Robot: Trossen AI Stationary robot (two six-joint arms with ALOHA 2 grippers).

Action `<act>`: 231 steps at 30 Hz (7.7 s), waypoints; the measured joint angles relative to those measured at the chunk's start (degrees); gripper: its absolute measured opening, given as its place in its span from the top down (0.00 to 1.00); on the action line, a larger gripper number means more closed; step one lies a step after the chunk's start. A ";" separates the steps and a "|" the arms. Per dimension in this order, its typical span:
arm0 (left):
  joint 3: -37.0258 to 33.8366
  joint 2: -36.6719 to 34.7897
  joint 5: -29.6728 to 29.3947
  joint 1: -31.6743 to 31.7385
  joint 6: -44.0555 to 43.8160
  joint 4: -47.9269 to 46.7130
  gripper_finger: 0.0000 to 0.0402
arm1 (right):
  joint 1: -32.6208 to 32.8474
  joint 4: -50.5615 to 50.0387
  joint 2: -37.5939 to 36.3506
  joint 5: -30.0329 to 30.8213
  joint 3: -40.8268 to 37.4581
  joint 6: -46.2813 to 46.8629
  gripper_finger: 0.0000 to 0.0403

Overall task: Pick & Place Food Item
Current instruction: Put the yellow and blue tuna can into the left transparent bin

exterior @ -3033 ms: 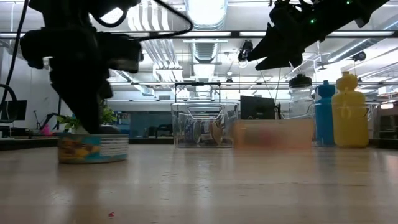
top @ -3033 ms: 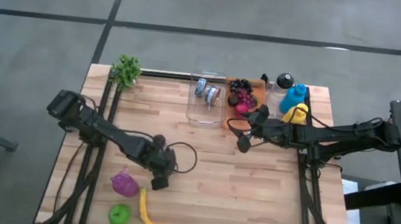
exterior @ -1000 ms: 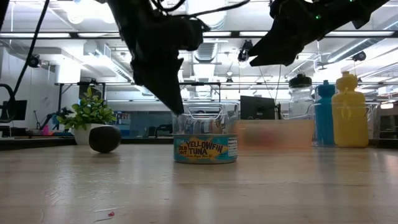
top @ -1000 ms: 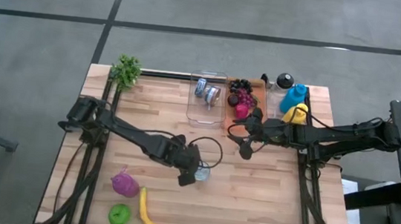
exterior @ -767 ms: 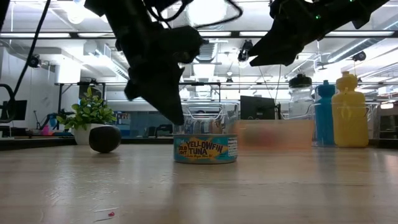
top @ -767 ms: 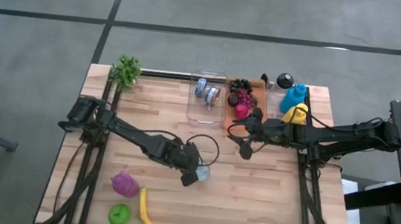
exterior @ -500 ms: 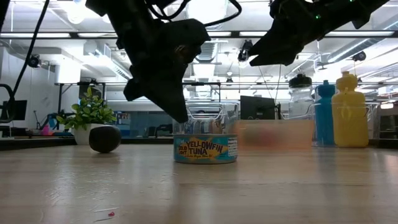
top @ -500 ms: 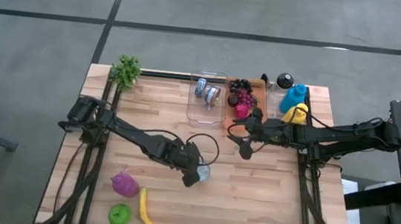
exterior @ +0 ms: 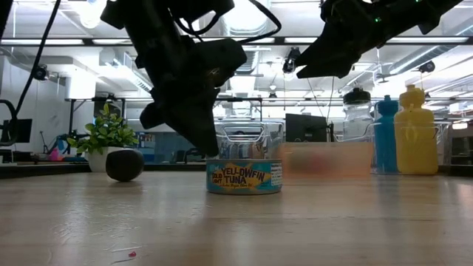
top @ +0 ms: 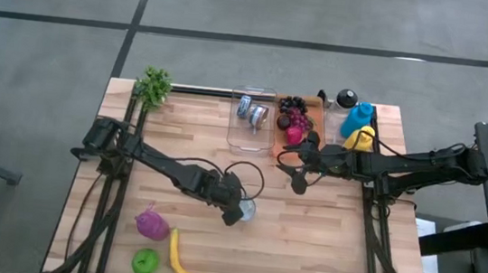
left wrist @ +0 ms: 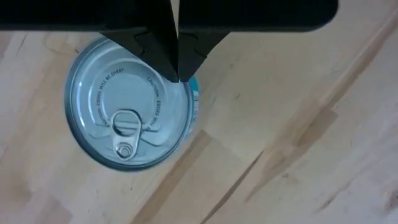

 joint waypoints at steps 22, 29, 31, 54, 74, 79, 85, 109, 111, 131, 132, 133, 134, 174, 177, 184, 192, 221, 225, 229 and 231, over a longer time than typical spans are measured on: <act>-1.44 0.00 0.16 0.07 -0.02 2.29 1.00 | -0.01 0.05 0.00 0.02 0.00 0.00 0.21; -1.44 0.00 0.16 0.13 0.08 2.19 1.00 | 0.00 0.04 0.00 0.04 0.00 -0.03 0.24; -1.44 -0.02 0.16 0.13 0.17 2.19 1.00 | -0.02 0.04 0.00 0.04 0.00 -0.03 0.24; -1.44 -0.04 -1.18 0.33 1.43 0.87 1.00 | 0.00 0.04 0.00 0.04 0.00 -0.03 0.20; -1.64 0.08 -2.20 1.00 1.22 -2.54 1.00 | -0.01 0.03 0.00 0.04 0.00 -0.03 0.25; -1.95 0.04 -2.20 0.98 1.43 -2.23 1.00 | -0.02 0.02 0.00 0.04 0.00 -0.03 0.23; -5.11 0.07 -2.01 0.98 1.00 -0.72 1.00 | -0.01 0.02 0.00 0.04 0.00 -0.03 0.21; -7.34 -2.06 -1.95 1.29 -0.05 -1.40 1.00 | -0.02 0.00 0.00 0.04 0.00 -0.03 0.24; -7.34 -2.74 -1.98 1.29 -0.05 -2.39 1.00 | -0.01 -0.04 0.00 0.04 0.00 -0.03 0.23; -7.34 -11.38 -5.41 1.29 -1.60 -10.85 1.00 | -0.02 -0.15 0.00 0.04 -0.02 -0.20 0.22; -7.34 -11.94 -5.57 1.29 -1.60 -11.18 1.00 | -0.02 -0.15 0.00 0.04 -0.01 -0.18 0.22; -7.34 -12.69 -5.66 1.29 -1.58 -11.65 1.00 | -0.02 -0.15 0.00 0.04 -0.02 -0.18 0.23; -7.34 -13.37 -5.66 1.29 -1.56 -12.35 1.00 | -0.02 -0.17 0.00 0.04 -0.02 -0.18 0.23; 0.26 -20.22 -4.49 0.22 37.64 -12.76 1.00 | 0.00 -0.13 0.00 -1.03 -0.02 -0.13 0.26; -0.14 -19.98 -4.30 0.22 40.23 -12.78 1.00 | 0.00 -0.14 0.00 -1.03 -0.02 0.00 0.26; -0.72 -19.87 -4.18 0.22 39.11 -12.74 0.98 | 0.00 -0.15 0.00 -1.03 -0.02 -0.02 0.27; -0.72 -19.87 -3.89 0.37 24.04 -12.33 0.98 | 0.00 -0.13 0.00 -1.01 -0.02 0.00 0.24; -0.81 -17.35 -6.92 0.42 -19.74 -12.61 0.99 | -0.02 -0.13 0.00 -1.01 -0.01 -0.02 0.19; -0.81 -17.35 -6.92 0.42 -24.73 -12.72 0.97 | -0.02 -0.13 0.00 -1.01 0.00 -0.03 0.20; -1.80 -17.35 -6.90 0.41 -28.11 -11.40 0.97 | -0.02 -0.13 0.00 -1.00 -0.01 -0.02 0.22; -1.99 -17.35 -6.92 0.38 -31.80 -9.39 0.97 | -0.02 -0.14 0.00 -1.00 -0.01 -0.03 0.22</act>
